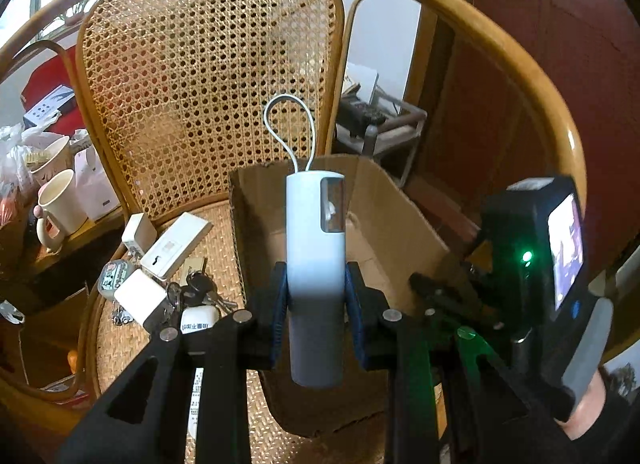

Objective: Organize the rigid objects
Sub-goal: 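Lower the power bank into the box and open the left gripper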

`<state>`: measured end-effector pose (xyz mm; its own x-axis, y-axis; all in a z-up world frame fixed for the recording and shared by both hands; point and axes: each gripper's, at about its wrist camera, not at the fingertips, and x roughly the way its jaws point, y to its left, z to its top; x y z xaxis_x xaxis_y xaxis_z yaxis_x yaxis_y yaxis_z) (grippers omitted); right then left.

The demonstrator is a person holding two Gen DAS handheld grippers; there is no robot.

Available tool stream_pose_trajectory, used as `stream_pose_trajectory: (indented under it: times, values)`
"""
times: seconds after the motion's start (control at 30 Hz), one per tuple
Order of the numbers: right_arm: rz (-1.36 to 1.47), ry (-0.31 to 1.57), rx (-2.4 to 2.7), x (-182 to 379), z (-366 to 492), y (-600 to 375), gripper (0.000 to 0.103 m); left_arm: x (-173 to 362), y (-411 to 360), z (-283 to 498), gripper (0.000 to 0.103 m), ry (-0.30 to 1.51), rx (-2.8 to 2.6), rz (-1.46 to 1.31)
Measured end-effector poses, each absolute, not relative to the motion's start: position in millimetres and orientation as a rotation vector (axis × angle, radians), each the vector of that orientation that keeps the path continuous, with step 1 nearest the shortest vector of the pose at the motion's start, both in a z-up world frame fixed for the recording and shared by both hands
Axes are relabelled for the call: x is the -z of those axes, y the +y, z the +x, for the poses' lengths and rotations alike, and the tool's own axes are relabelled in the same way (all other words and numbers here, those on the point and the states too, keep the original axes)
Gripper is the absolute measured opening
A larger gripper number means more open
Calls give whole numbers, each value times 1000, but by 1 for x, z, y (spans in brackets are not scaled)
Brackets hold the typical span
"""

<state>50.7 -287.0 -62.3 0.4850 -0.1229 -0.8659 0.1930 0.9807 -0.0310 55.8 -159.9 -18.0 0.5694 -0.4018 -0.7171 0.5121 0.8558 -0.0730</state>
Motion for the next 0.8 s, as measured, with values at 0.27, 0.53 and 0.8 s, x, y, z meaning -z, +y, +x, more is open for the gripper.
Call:
stream_pose_trajectory:
  times: [0.27, 0.53, 0.8]
  values:
    - [90, 1048, 189, 62, 50, -290, 5, 24, -167, 56, 26, 821, 515, 185]
    - [106, 1054, 184, 63, 50, -293, 5, 32, -176, 54, 26, 839, 504, 239]
    - [119, 1073, 172, 66, 49, -296, 5, 22, -166, 54, 26, 771, 458, 247]
